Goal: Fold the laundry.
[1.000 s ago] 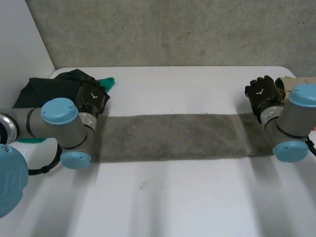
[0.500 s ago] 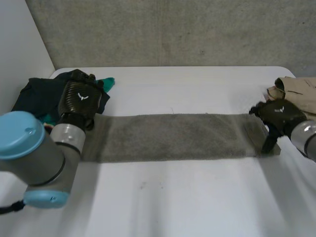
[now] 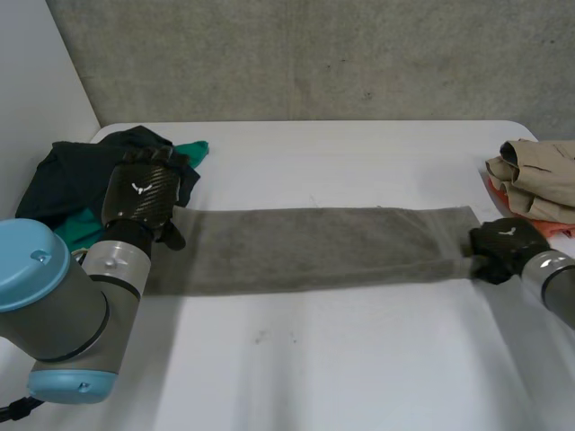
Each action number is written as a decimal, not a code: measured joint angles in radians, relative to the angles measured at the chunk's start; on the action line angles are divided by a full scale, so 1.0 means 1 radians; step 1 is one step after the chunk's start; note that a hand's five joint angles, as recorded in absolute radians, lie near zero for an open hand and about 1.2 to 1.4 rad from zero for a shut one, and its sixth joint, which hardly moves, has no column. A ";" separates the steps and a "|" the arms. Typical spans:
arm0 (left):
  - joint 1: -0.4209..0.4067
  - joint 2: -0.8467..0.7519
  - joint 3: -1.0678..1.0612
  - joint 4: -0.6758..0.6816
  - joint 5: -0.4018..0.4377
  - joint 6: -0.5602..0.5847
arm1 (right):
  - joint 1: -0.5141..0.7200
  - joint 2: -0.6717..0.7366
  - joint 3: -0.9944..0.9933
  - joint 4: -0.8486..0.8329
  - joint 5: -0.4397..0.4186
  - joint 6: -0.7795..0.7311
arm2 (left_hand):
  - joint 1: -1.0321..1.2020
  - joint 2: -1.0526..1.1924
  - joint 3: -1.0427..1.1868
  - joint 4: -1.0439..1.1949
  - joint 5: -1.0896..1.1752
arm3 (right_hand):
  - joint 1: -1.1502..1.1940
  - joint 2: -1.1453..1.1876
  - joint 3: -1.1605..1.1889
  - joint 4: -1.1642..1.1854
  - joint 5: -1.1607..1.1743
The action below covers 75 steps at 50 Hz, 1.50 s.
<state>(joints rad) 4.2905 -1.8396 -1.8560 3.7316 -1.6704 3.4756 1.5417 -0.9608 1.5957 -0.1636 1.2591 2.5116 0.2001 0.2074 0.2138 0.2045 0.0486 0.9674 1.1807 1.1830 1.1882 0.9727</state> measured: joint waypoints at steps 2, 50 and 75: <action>-0.001 0.003 -0.001 0.000 0.000 0.001 | -0.022 -0.016 0.009 -0.007 0.022 -0.011 | 0.000 0.000 0.000 0.000 0.000 | 0.000 0.000 0.000 0.000 0.000; -0.003 0.075 -0.026 0.000 0.000 0.000 | 0.798 0.030 -0.097 -0.276 -0.124 -0.011 | 0.000 0.000 0.000 0.000 0.000 | -0.274 -0.321 -0.315 -0.322 -0.277; -0.065 0.068 -0.018 -0.009 -0.001 0.000 | 0.385 -0.212 0.122 -0.011 -0.003 0.230 | 0.000 0.000 0.000 0.000 0.000 | -0.764 -0.958 -0.969 -0.951 -0.906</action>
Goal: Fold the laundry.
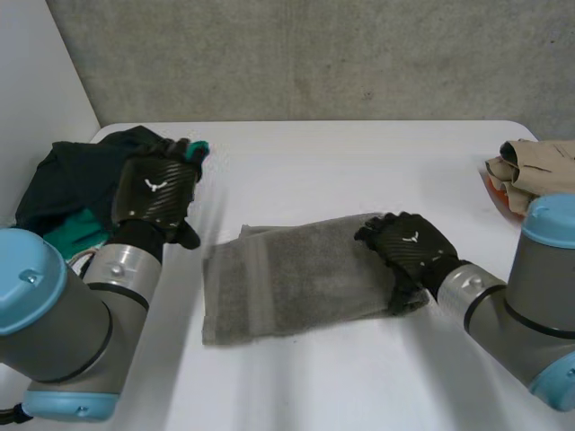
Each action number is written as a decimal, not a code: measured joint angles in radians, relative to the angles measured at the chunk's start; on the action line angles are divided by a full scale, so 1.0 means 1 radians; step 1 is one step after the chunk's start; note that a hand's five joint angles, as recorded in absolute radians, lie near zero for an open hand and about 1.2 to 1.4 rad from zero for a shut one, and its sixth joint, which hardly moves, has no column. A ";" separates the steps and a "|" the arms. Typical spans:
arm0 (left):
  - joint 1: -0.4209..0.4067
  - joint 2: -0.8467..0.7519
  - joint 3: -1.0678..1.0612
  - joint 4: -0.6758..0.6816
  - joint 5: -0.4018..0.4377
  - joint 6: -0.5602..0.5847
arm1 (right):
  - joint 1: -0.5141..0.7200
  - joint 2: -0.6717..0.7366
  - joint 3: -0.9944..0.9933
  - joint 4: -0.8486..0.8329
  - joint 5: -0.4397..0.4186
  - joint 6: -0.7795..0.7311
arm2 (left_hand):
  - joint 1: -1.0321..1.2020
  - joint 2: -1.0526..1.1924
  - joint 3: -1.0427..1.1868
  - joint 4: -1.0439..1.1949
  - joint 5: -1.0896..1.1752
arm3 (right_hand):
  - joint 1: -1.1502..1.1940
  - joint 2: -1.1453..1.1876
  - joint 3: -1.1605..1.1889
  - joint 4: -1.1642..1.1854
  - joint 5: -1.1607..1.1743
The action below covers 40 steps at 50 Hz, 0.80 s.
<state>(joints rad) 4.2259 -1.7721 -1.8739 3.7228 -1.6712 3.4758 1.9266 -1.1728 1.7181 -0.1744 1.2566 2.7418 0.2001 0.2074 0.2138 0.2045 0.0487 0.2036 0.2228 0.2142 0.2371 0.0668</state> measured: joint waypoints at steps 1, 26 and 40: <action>-0.012 -0.001 0.002 -0.003 0.000 0.000 | -0.015 0.004 0.010 -0.001 -0.013 -0.009 | 0.000 0.000 0.000 0.000 0.000 | 0.000 0.000 0.000 0.000 0.000; -0.182 -0.145 0.005 -0.167 -0.010 0.001 | -0.062 0.084 -0.009 -0.010 -0.088 -0.051 | 0.255 0.252 0.243 0.259 0.245 | 0.253 0.316 0.329 0.300 0.276; -0.191 -0.229 0.047 -0.234 -0.019 0.003 | -0.052 0.084 -0.008 -0.012 -0.075 -0.052 | 0.629 0.592 0.584 0.594 0.570 | 0.254 0.316 0.330 0.301 0.278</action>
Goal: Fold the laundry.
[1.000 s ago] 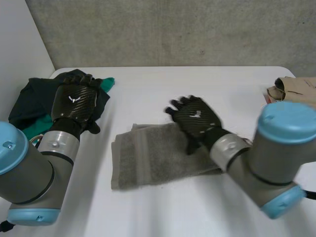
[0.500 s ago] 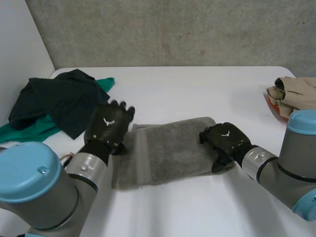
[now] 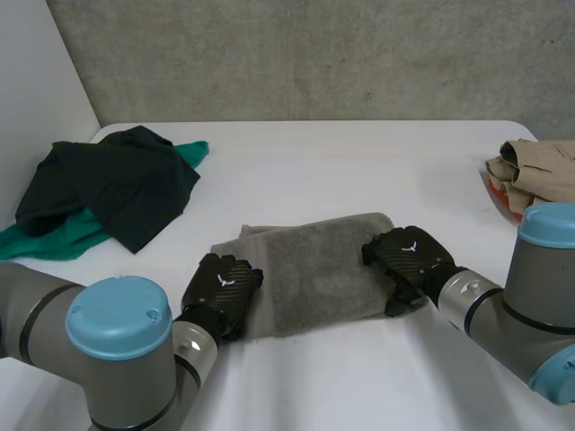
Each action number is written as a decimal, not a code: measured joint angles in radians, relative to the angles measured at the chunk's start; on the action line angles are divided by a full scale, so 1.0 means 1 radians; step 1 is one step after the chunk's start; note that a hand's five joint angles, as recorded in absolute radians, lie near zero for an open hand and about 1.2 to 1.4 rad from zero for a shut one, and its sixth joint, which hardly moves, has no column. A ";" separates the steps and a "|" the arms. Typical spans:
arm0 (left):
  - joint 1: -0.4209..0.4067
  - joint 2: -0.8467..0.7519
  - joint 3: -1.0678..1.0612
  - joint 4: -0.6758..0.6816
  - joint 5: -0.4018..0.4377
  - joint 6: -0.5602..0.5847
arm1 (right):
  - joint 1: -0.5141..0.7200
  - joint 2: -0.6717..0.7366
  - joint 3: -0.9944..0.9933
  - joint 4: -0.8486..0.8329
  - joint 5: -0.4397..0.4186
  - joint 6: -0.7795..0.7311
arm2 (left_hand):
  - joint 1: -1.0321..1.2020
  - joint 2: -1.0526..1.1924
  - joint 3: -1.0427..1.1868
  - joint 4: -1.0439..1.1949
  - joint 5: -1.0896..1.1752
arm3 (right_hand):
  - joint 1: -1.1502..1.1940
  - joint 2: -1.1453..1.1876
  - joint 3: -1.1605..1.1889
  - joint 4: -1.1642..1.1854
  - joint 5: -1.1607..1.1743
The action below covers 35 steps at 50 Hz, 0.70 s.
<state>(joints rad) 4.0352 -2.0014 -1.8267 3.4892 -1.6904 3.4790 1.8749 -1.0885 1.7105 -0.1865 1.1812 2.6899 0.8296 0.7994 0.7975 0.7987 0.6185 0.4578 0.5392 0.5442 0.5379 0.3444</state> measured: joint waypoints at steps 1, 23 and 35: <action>0.000 -0.006 0.003 0.002 0.000 0.000 | 0.001 0.002 0.000 0.000 0.001 0.000 | 0.065 0.078 0.077 0.063 0.062 | 0.008 0.008 0.006 0.007 0.008; -0.050 -0.067 0.468 0.055 -0.023 0.376 | -0.009 0.008 -0.025 -0.023 0.183 0.019 | 0.286 0.397 0.393 0.399 0.364 | 0.214 0.251 0.249 0.260 0.233; -0.103 -0.071 0.167 0.153 -0.035 0.411 | -0.008 0.009 -0.018 -0.034 0.187 0.020 | 0.287 0.398 0.394 0.400 0.372 | 0.223 0.255 0.251 0.260 0.233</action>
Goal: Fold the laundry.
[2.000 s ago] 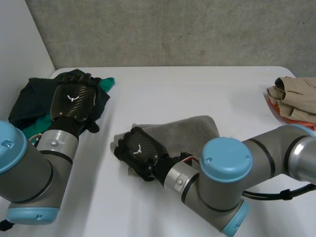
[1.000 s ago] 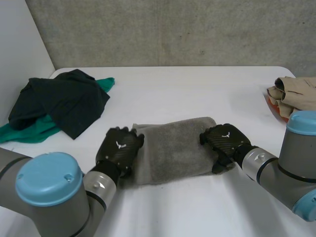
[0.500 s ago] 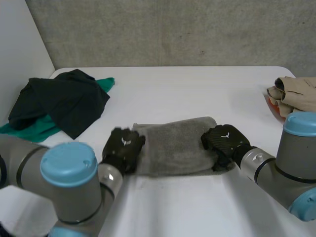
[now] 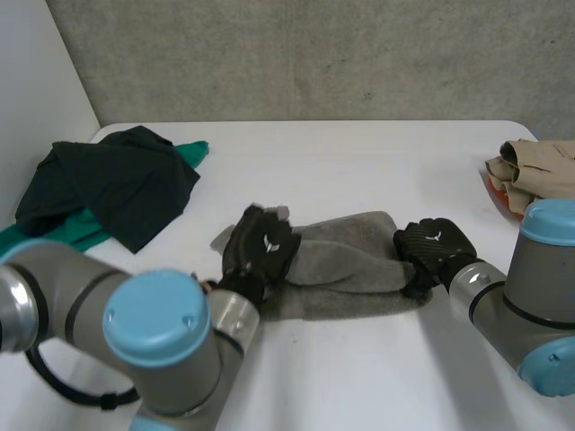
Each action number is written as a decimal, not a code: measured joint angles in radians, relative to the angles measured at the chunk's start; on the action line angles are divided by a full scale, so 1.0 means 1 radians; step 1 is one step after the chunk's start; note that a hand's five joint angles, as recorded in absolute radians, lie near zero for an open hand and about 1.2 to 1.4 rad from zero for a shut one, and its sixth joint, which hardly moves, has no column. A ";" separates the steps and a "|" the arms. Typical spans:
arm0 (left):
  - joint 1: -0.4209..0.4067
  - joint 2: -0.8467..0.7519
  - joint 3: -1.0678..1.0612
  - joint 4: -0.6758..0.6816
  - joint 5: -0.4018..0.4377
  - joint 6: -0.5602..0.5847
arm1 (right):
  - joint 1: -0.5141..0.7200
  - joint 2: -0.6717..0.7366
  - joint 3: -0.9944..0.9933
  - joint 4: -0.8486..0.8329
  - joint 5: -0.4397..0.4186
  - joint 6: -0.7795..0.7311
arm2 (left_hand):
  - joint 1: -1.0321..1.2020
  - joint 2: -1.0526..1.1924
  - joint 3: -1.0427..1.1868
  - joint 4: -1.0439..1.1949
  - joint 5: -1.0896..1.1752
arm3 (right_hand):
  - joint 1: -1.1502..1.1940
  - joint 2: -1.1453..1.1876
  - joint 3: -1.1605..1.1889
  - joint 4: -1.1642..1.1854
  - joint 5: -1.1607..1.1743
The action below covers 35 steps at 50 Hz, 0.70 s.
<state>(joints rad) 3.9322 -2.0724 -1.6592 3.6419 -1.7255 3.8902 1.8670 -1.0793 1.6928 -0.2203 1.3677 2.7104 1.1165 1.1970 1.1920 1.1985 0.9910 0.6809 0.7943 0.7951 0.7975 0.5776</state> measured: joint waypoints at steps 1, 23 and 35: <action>0.001 0.000 -0.029 0.015 -0.005 0.001 | 0.001 0.000 0.001 -0.001 -0.001 0.000 | 0.000 0.000 0.000 0.000 0.000 | 0.000 0.000 0.000 0.000 0.000; 0.020 0.089 -0.149 -0.109 -0.109 -0.012 | -0.010 -0.012 0.036 -0.015 0.004 -0.042 | -0.710 -0.801 -0.791 -0.812 -0.783 | 0.262 0.386 0.386 0.390 0.349; 0.138 0.200 -0.190 -0.130 -0.144 -0.051 | -0.068 -0.111 0.037 0.017 0.043 -0.263 | -0.743 -0.819 -0.810 -0.828 -0.801 | 0.269 0.386 0.386 0.391 0.349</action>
<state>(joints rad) 4.0697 -1.8728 -1.8497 3.5118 -1.8691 3.8391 1.7994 -1.1906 1.7298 -0.2033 1.4104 2.4476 0.3736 0.3785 0.3818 0.3702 0.1901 0.9502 1.1802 1.1814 1.1889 0.9266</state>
